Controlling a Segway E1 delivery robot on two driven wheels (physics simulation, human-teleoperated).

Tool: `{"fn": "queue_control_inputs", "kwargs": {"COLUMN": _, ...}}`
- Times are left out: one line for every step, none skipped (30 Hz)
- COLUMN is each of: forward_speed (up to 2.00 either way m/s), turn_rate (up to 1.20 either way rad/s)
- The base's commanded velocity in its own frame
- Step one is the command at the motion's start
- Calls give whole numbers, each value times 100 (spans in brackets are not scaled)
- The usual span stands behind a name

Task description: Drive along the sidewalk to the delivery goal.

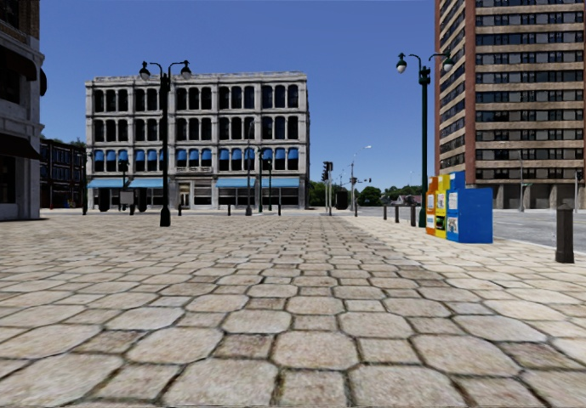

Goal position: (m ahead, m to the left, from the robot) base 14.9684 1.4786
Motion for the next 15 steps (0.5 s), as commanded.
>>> {"fn": "queue_control_inputs", "kwargs": {"forward_speed": 200, "turn_rate": 7}}
{"fn": "queue_control_inputs", "kwargs": {"forward_speed": 200, "turn_rate": 7}}
{"fn": "queue_control_inputs", "kwargs": {"forward_speed": 200, "turn_rate": 8}}
{"fn": "queue_control_inputs", "kwargs": {"forward_speed": 200, "turn_rate": 9}}
{"fn": "queue_control_inputs", "kwargs": {"forward_speed": 200, "turn_rate": 10}}
{"fn": "queue_control_inputs", "kwargs": {"forward_speed": 200, "turn_rate": 13}}
{"fn": "queue_control_inputs", "kwargs": {"forward_speed": 200, "turn_rate": 13}}
{"fn": "queue_control_inputs", "kwargs": {"forward_speed": 200, "turn_rate": 17}}
{"fn": "queue_control_inputs", "kwargs": {"forward_speed": 200, "turn_rate": 19}}
{"fn": "queue_control_inputs", "kwargs": {"forward_speed": 200, "turn_rate": 20}}
{"fn": "queue_control_inputs", "kwargs": {"forward_speed": 200, "turn_rate": 20}}
{"fn": "queue_control_inputs", "kwargs": {"forward_speed": 200, "turn_rate": 22}}
{"fn": "queue_control_inputs", "kwargs": {"forward_speed": 200, "turn_rate": 23}}
{"fn": "queue_control_inputs", "kwargs": {"forward_speed": 200, "turn_rate": 25}}
{"fn": "queue_control_inputs", "kwargs": {"forward_speed": 200, "turn_rate": 26}}
